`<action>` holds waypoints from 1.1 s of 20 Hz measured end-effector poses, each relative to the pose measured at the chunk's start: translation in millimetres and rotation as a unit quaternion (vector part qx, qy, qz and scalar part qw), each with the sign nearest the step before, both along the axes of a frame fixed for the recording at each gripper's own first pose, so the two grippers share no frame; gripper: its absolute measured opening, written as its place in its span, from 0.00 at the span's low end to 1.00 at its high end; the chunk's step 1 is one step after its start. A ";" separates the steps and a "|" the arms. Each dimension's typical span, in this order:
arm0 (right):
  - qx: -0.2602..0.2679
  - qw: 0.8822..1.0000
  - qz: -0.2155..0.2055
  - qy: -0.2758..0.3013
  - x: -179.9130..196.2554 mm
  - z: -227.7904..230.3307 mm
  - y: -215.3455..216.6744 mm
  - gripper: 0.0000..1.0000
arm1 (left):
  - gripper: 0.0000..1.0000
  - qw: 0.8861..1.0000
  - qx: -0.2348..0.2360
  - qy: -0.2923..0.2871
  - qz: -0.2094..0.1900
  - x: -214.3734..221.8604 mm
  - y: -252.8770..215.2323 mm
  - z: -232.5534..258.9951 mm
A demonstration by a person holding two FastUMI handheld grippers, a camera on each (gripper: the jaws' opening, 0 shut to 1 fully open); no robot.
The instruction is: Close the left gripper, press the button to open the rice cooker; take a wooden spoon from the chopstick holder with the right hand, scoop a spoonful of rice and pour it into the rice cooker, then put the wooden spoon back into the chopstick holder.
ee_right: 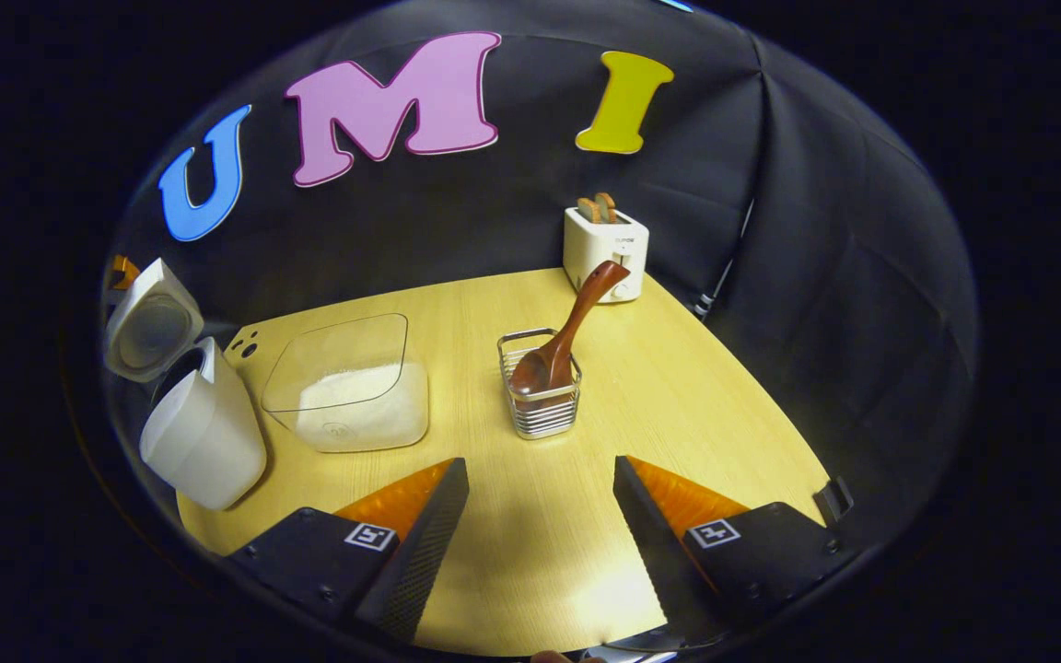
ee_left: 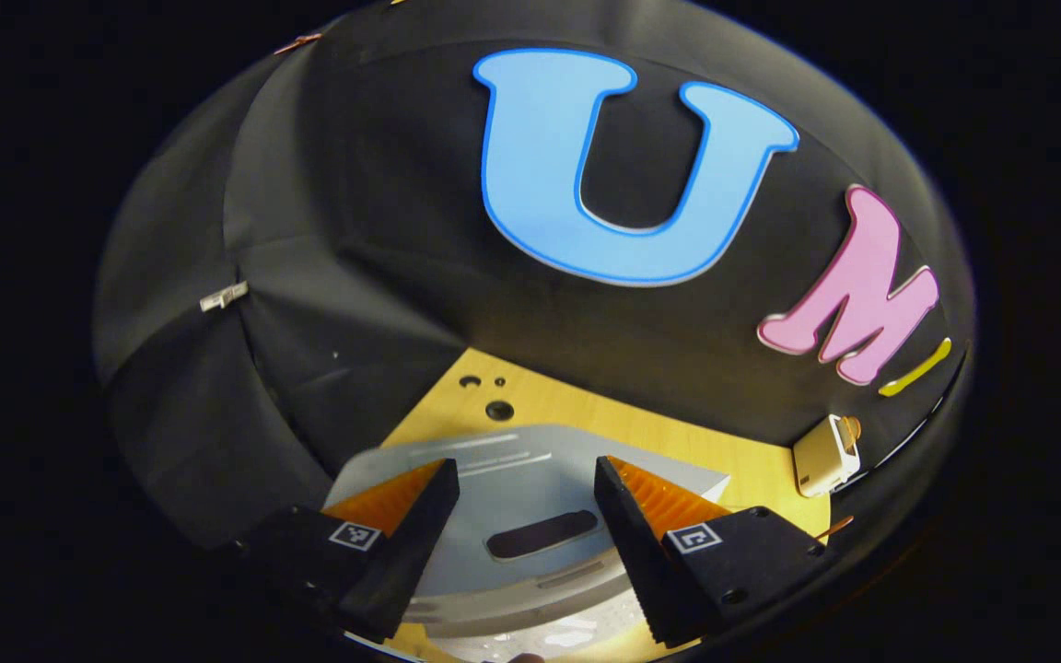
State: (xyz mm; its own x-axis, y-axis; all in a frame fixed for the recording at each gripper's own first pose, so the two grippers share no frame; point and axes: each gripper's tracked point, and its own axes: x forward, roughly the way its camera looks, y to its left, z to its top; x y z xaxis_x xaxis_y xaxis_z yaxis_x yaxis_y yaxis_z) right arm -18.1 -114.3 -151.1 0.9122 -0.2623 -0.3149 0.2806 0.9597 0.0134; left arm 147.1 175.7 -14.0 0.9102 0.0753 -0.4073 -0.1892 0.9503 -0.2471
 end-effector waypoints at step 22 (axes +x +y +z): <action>-0.030 0.995 0.093 0.011 0.7 -9.6 36.0 0.99 | 0.99 0.990 0.127 -0.051 0.029 -16.3 -32.9 -107.6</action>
